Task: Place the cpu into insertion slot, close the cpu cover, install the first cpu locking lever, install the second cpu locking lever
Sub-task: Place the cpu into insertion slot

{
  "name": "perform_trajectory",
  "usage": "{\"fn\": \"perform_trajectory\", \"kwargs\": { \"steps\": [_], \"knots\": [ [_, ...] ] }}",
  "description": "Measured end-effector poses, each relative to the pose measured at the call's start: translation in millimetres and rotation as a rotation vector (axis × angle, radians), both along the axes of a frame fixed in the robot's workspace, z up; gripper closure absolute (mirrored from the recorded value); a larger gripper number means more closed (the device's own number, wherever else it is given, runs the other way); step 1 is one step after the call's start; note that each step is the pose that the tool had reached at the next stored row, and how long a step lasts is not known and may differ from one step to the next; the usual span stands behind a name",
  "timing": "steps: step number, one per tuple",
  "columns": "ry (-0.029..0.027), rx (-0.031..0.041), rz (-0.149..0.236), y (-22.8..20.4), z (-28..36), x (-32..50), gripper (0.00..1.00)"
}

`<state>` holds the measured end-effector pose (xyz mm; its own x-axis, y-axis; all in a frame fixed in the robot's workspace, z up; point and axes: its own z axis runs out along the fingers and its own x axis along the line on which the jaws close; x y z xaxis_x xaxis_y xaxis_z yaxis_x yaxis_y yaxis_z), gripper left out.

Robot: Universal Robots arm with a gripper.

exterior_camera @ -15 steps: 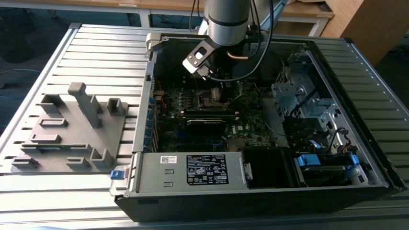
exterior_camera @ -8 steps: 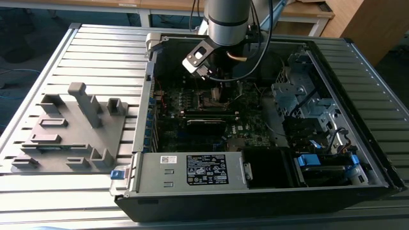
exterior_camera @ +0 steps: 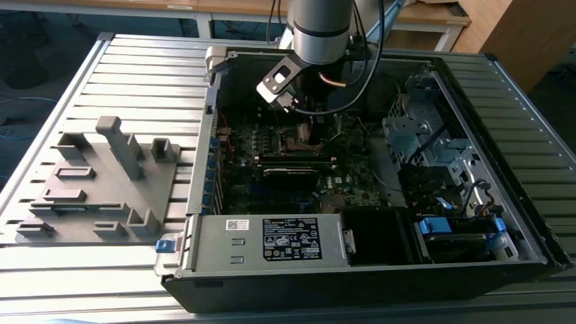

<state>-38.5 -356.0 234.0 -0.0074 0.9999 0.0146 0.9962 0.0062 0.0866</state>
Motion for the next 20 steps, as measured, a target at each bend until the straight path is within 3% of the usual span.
{"fn": "perform_trajectory", "kwargs": {
  "steps": [4,20],
  "knots": [
    [0.0047,-0.0003,0.0,0.0,0.1,0.0,0.46],
    [0.0047,0.0,0.0,2.7,-0.6,-2.9,0.46]
  ]
}}
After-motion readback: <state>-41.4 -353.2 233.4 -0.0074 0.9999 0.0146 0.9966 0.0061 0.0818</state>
